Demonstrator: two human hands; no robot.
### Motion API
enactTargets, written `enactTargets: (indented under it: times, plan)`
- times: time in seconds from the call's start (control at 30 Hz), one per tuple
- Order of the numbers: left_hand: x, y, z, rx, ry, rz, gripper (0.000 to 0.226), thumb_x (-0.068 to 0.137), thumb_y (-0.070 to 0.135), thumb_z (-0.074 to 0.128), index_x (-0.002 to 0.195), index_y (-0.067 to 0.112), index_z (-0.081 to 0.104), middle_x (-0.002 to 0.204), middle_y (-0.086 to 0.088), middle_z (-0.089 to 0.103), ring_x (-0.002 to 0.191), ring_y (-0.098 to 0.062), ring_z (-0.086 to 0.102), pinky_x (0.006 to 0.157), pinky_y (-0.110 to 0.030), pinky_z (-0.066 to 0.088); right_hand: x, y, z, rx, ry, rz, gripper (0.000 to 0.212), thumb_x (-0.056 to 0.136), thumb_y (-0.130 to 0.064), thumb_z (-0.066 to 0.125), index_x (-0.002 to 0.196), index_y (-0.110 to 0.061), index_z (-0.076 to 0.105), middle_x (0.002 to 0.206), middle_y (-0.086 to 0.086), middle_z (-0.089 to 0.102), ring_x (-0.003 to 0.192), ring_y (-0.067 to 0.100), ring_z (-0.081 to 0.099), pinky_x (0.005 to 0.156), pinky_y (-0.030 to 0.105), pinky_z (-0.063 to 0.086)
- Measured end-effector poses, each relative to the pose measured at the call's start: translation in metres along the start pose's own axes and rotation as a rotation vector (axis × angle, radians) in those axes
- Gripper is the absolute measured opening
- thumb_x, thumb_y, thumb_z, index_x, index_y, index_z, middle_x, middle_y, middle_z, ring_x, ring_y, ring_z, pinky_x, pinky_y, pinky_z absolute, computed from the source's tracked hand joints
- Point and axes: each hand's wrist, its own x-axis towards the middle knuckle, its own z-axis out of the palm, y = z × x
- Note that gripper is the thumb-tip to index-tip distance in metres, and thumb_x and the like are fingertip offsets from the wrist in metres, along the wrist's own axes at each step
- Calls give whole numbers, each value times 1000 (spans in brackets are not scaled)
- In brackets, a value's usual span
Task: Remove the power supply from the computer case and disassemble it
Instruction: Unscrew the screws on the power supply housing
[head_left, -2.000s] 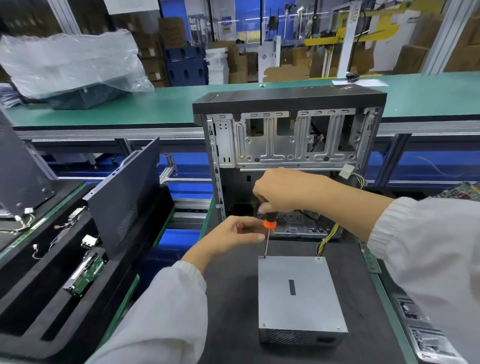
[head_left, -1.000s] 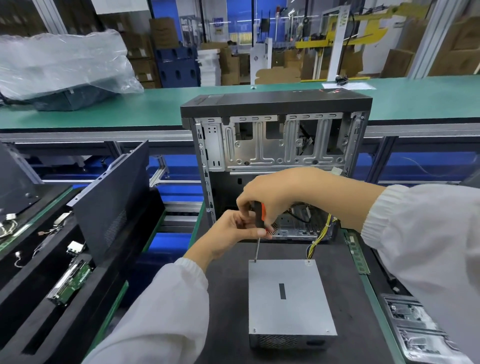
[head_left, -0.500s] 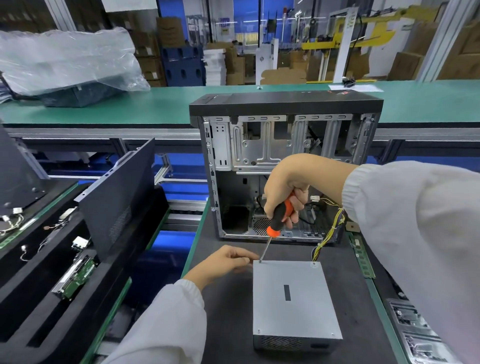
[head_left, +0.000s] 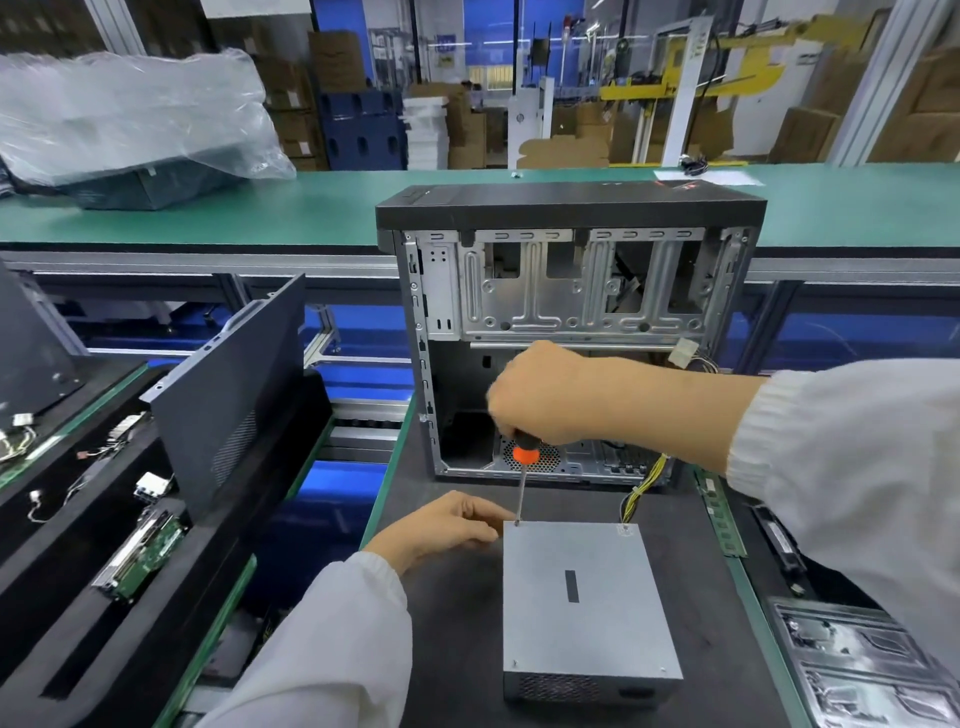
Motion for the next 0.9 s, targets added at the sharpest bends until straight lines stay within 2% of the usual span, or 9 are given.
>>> enactTargets:
  times: [0.1, 0.2, 0.27, 0.33, 0.4, 0.47, 0.7, 0.77, 0.9]
  plan:
    - [-3, 13, -3, -11, -24, 130, 38, 92, 5, 62, 127, 16, 64, 128, 1, 66, 124, -12, 57, 110, -35, 42, 8, -16, 2, -266, 270, -243, 15, 90, -12, 54, 90, -20, 67, 99, -4, 59, 96, 22, 51, 70, 32, 31]
    - [-7, 29, -3, -168, -22, 304, 34, 89, 23, 70, 123, 21, 67, 127, -2, 67, 125, -17, 57, 107, -31, 43, 15, -22, 0, -343, 269, -256, 12, 91, -19, 56, 96, -22, 67, 104, -5, 59, 98, 21, 50, 71, 31, 31]
    - [-5, 35, 0, -172, 45, 387, 19, 93, 21, 66, 109, 19, 74, 113, -10, 72, 115, -23, 64, 103, -32, 48, 14, -19, -4, -285, 179, -148, 15, 93, -21, 56, 105, -19, 65, 110, -1, 61, 100, 23, 56, 71, 31, 38]
    - [2, 39, 5, -95, 106, 405, 16, 96, 14, 61, 99, 12, 76, 100, -12, 75, 104, -20, 69, 95, -28, 50, 12, -15, -10, -149, -19, -2, 24, 90, -29, 62, 111, -16, 61, 109, 2, 63, 96, 25, 61, 65, 32, 42]
    - [8, 44, 13, -27, 122, 407, 16, 95, 11, 61, 97, 4, 75, 95, -9, 76, 100, -16, 70, 93, -24, 49, 10, -7, -16, 30, -300, 135, 35, 86, -42, 66, 106, -15, 60, 91, 0, 67, 82, 21, 65, 61, 28, 45]
    - [10, 46, 17, -5, 135, 421, 18, 94, 13, 63, 101, 1, 75, 95, -5, 77, 102, -15, 69, 96, -24, 49, 12, 2, -19, 235, -505, 233, 34, 86, -46, 63, 93, -12, 62, 67, -2, 66, 60, 15, 63, 56, 24, 48]
    - [4, 36, 9, -148, 117, 385, 22, 93, 12, 65, 112, 5, 71, 104, -8, 75, 107, -19, 68, 91, -24, 51, 29, 10, -6, 419, -509, 227, 32, 86, -43, 62, 71, -14, 60, 65, -1, 62, 55, 16, 50, 55, 23, 42]
    - [3, 33, 6, -176, 154, 382, 23, 92, 10, 66, 114, 7, 70, 106, -7, 75, 108, -19, 68, 90, -23, 51, 28, 18, -7, 467, -499, 260, 31, 86, -41, 62, 73, -12, 61, 65, 1, 62, 52, 16, 48, 52, 23, 41]
    - [4, 13, 2, -7, 219, 256, 19, 90, 2, 65, 107, 6, 74, 101, -5, 74, 98, -15, 68, 91, -26, 54, 24, 32, -6, 593, -524, 305, 30, 89, -37, 61, 82, -8, 59, 65, 5, 57, 42, 14, 39, 40, 15, 31]
